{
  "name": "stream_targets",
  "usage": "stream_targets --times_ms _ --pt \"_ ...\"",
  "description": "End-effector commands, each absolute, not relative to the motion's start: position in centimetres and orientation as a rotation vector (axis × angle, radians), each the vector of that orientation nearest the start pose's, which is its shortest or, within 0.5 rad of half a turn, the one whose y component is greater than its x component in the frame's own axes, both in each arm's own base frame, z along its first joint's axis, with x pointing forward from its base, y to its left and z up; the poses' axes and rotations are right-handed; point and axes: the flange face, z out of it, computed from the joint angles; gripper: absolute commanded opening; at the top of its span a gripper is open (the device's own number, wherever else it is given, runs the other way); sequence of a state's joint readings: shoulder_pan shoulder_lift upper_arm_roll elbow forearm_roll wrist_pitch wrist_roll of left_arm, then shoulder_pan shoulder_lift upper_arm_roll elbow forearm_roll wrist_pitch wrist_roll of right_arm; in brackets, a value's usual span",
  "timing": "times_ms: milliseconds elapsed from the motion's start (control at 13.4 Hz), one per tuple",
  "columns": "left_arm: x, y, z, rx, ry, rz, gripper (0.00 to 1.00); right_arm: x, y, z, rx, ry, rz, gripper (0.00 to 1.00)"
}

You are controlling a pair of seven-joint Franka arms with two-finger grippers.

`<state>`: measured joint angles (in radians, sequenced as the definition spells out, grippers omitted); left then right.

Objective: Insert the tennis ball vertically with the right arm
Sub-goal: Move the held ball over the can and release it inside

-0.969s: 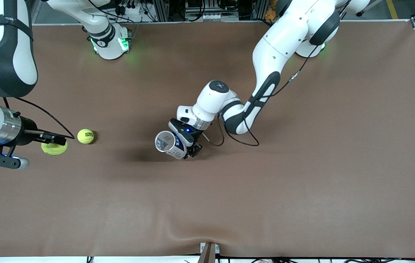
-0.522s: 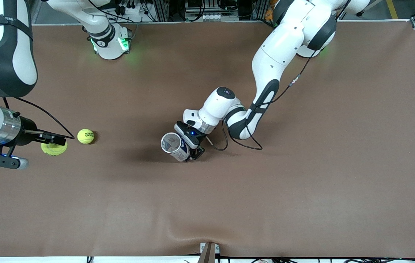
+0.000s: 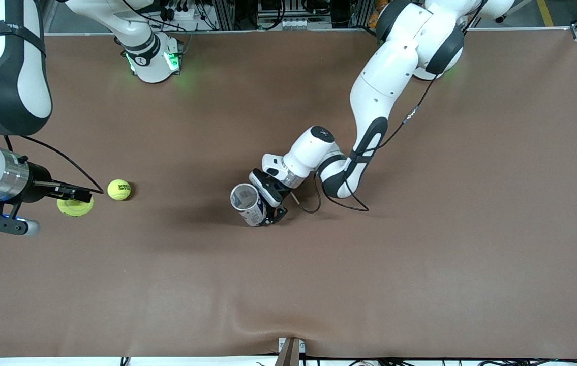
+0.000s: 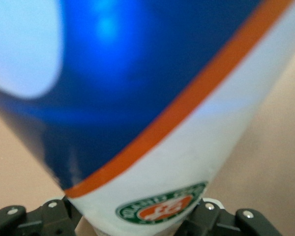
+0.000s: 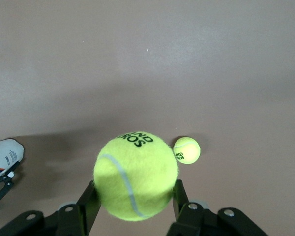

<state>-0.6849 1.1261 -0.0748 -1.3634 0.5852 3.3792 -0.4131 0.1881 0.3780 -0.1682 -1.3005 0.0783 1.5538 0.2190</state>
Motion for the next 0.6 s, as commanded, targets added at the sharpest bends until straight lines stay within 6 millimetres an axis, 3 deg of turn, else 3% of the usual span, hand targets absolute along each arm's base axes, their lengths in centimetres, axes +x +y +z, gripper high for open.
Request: stream_targets --times_ms 0,522 --pt "50.98 -54.48 12.98 -2.929 1.455 -1.391 0.81 65.58 3.82 52.46 -3.122 0.303 0.182 0.00" --pt "50.88 -54.30 12.30 -2.929 1.459 -1.378 0.83 65.46 4.21 52.51 -3.120 0.305 0.190 0.00"
